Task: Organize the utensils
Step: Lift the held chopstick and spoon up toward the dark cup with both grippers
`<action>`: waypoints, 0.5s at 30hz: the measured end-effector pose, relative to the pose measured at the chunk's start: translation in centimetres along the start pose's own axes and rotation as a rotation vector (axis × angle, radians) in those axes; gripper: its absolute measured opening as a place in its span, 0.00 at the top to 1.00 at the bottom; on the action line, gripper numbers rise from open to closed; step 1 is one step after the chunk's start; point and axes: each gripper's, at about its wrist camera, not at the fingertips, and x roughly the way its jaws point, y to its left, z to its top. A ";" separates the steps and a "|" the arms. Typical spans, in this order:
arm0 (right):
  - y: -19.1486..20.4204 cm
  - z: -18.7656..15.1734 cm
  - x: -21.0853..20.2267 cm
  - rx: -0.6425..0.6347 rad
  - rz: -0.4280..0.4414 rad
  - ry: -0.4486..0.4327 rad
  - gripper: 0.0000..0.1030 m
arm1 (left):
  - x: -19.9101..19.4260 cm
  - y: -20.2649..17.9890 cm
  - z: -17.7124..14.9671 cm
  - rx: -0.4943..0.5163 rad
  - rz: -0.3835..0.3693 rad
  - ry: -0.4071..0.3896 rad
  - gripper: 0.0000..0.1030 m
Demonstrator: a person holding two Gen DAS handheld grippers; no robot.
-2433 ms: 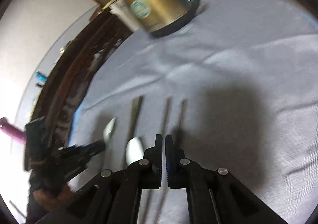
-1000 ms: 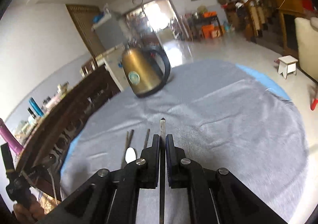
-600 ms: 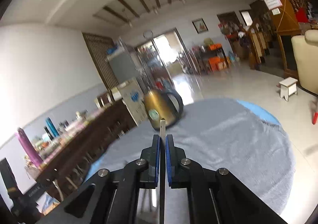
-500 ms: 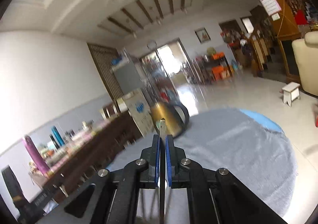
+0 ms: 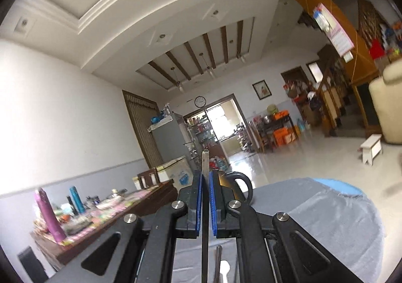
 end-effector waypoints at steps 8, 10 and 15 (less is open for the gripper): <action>1.0 -2.6 0.3 -0.076 0.002 0.045 0.94 | -0.1 -0.4 -1.7 0.049 0.014 0.012 0.69; 0.8 -2.8 0.4 -0.075 0.000 0.060 0.94 | 0.0 -0.3 -2.1 0.052 0.017 0.024 0.69; -0.4 -3.2 0.1 -0.069 -0.010 0.089 0.93 | 0.0 -0.3 -3.2 0.054 0.014 0.042 0.69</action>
